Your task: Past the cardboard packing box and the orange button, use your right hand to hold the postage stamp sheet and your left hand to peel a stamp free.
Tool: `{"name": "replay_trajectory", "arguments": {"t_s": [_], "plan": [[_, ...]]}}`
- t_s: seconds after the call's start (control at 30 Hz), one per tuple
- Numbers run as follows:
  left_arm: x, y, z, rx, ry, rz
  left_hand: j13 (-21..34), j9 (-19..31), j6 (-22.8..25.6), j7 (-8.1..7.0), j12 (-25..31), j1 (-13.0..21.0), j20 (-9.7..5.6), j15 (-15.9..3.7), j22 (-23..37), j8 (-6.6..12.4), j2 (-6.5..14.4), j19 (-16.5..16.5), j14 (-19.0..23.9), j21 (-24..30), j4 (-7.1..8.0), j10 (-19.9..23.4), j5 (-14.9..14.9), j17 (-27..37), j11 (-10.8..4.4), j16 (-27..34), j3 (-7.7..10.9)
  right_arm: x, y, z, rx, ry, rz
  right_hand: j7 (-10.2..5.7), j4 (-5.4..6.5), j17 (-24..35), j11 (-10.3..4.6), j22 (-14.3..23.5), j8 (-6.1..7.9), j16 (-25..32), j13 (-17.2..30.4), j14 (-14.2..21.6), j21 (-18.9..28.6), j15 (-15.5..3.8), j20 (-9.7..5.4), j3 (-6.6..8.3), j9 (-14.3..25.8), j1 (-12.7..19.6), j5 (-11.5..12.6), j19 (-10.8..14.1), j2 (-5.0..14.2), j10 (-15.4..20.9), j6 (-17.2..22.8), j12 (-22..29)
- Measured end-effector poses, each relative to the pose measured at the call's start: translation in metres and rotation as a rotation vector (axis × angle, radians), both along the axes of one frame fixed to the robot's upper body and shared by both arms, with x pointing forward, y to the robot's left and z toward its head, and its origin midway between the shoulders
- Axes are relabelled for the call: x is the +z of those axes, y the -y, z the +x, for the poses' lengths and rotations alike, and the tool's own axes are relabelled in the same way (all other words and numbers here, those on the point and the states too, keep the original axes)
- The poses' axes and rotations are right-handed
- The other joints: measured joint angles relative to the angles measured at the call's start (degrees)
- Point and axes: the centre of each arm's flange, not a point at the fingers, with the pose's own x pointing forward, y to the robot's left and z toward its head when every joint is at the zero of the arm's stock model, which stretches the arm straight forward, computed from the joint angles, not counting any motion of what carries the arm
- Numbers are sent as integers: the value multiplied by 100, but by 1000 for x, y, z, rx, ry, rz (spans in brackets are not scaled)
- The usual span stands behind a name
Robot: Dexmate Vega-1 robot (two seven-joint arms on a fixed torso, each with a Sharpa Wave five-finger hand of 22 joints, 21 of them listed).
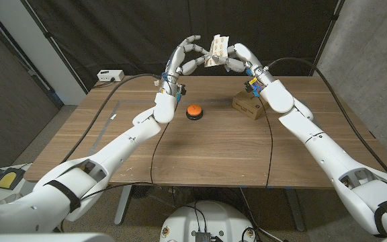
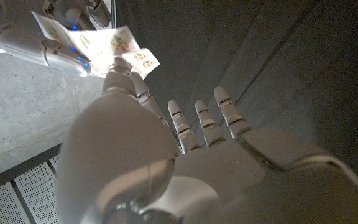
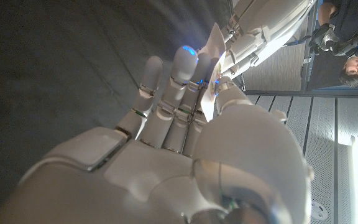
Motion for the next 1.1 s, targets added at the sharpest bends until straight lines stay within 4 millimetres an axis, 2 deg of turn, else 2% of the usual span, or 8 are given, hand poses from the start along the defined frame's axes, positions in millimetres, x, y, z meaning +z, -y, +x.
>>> {"name": "replay_trajectory", "arguments": {"t_s": [0.07,0.13,0.2,0.27,0.33,0.57,1.1], "plan": [[0,1,0,2,3,10,21,-83,-219,33,-63,-112,37,-2,-6,-148,-69,-37,-94,0,40,-152,0,0,26,-61,-86,0,0,0,0,-1,1,0,0,0,0,0,-2,0,-2,0,0,0,0,0,12,0,0,0,0,0,0,0],[0,2,0,5,6,19,26,-151,-189,9,-63,-121,37,7,-6,-172,-26,-37,-103,26,54,-160,0,0,12,-62,-99,0,1,1,-1,-2,3,0,0,0,0,0,-16,0,-11,0,0,0,0,0,16,0,-1,0,0,0,1,0],[0,3,0,4,8,22,22,-243,275,33,32,89,11,5,-6,-170,192,-12,-8,104,-1,74,0,0,-32,-62,39,0,2,2,-2,-4,4,-8,0,15,0,0,-18,0,1,1,0,-1,0,0,22,0,-1,1,0,0,9,0],[0,3,0,4,12,15,-1,-337,1054,241,171,323,-59,0,-6,-106,426,59,201,203,-84,447,-127,-13,-41,-16,202,0,2,2,-1,-4,6,-9,0,24,0,0,-17,0,13,2,0,-2,0,0,40,0,-1,1,0,0,10,0],[1,2,0,6,18,2,-17,-386,1369,420,267,407,-111,-3,-6,-106,492,111,302,280,-128,704,-224,-17,-45,10,293,1,3,3,0,-3,7,-9,0,27,0,0,-11,0,14,8,0,-8,0,0,41,0,-1,1,0,0,10,0],[1,2,-1,0,33,-30,0,-382,1370,421,286,518,-139,-12,-6,-111,608,140,330,335,-143,814,-291,26,-56,10,432,1,3,3,2,-3,8,-10,0,80,0,1,8,24,23,9,0,-8,0,0,41,0,-2,1,0,0,10,0],[1,-10,-6,-23,55,-179,26,-381,1376,434,329,450,-231,-13,-6,-126,677,232,392,442,-162,814,-393,79,-56,9,506,-1,4,4,-9,-5,27,9,0,106,0,-27,-22,24,22,11,0,-10,0,0,66,0,-5,1,0,0,28,-40]]}}
